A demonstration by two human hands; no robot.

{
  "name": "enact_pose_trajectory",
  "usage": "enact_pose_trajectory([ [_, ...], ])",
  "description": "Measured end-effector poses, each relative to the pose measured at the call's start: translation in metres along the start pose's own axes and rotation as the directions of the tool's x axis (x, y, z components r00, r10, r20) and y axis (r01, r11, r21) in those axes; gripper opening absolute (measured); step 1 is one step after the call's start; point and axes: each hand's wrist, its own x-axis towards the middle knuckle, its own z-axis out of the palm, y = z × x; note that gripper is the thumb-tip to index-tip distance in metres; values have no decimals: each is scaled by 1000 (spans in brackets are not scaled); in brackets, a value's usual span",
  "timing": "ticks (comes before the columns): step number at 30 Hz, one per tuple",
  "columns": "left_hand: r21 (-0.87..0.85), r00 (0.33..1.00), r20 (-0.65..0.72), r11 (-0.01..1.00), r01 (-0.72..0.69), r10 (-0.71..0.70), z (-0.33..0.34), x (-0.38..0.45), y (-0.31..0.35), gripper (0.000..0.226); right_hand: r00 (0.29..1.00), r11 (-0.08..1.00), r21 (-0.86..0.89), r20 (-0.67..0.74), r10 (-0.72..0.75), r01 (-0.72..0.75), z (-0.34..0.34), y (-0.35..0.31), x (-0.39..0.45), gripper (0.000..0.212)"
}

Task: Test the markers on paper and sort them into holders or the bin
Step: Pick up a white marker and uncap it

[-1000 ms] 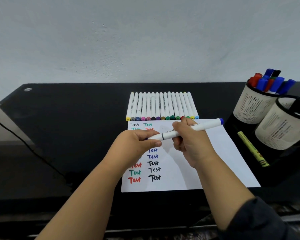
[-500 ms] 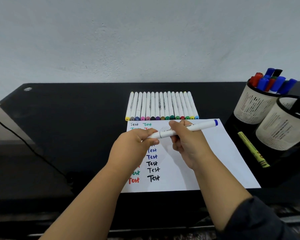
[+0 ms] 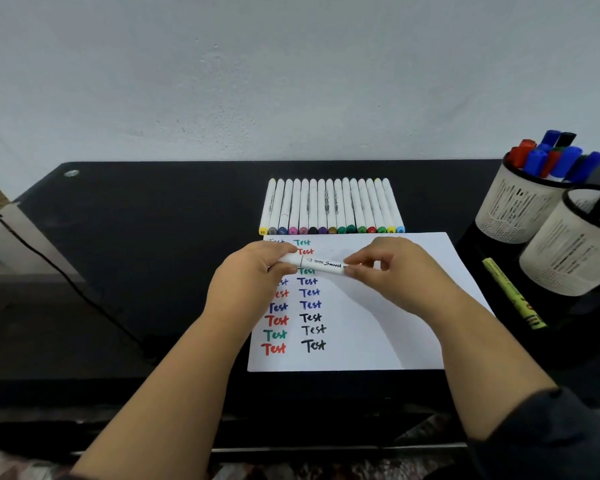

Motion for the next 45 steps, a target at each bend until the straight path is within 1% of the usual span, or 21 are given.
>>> enact_pose_trajectory([
  [2, -14, 1000, -8, 1000, -26, 26, 3, -1, 1, 33, 995, 984, -150, 47, -85, 91, 1, -1, 1, 21],
  [3, -39, 999, -10, 999, -30, 30, 5, -2, 3, 35, 994, 977, -185, 54, -98, 106, 0, -1, 1, 23],
  [5, -84, 1000, -9, 996, -14, 13, 9, -2, 6, 43, 994, 970, -219, 47, -95, 103, -1, -1, -1, 18],
  [6, -66, 1000, -2, 998, -11, 11, 11, -2, 8, 50, 996, 968, -237, 34, -84, 89, -2, 0, -3, 16],
  [8, 19, 998, 60, 1000, 6, -7, 16, -3, 13, 61, 1000, 958, -284, -1, -29, 27, -4, 4, -7, 16],
  [9, 46, 994, 105, 999, 18, -23, 19, -5, 15, 64, 999, 955, -295, -32, 9, -18, -6, 6, -9, 17],
  [11, 88, 983, 183, 996, 13, -29, 26, -8, 16, 63, 989, 953, -277, -116, 94, -123, -10, 15, -16, 20],
  [14, 199, 972, 235, 979, -39, -9, 34, -10, 12, 61, 947, 936, -242, -259, 190, -254, -15, 32, -28, 22],
  [16, 246, 968, 250, 968, -43, -20, 37, -10, 10, 62, 914, 910, -249, -326, 243, -331, -17, 42, -35, 24],
  [19, 272, 968, 249, 961, -42, -28, 38, -10, 10, 60, 861, 846, -297, -405, 308, -442, -21, 54, -42, 30],
  [25, 272, 967, 252, 962, -31, -41, 40, -9, 8, 58, 790, 762, -333, -497, 359, -555, -30, 74, -48, 42],
  [28, 280, 967, 251, 959, -37, -36, 42, -9, 8, 58, 769, 739, -333, -517, 376, -586, -33, 83, -52, 41],
  [31, 285, 966, 256, 958, -40, -36, 42, -8, 7, 58, 763, 725, -348, -528, 373, -595, -34, 88, -53, 37],
  [39, 301, 966, 256, 952, -54, -26, 42, -9, 7, 58, 796, 728, -389, -491, 355, -565, -33, 96, -48, 47],
  [45, 305, 968, 250, 951, -49, -31, 41, -10, 10, 58, 789, 731, -382, -511, 342, -565, -33, 99, -46, 42],
])
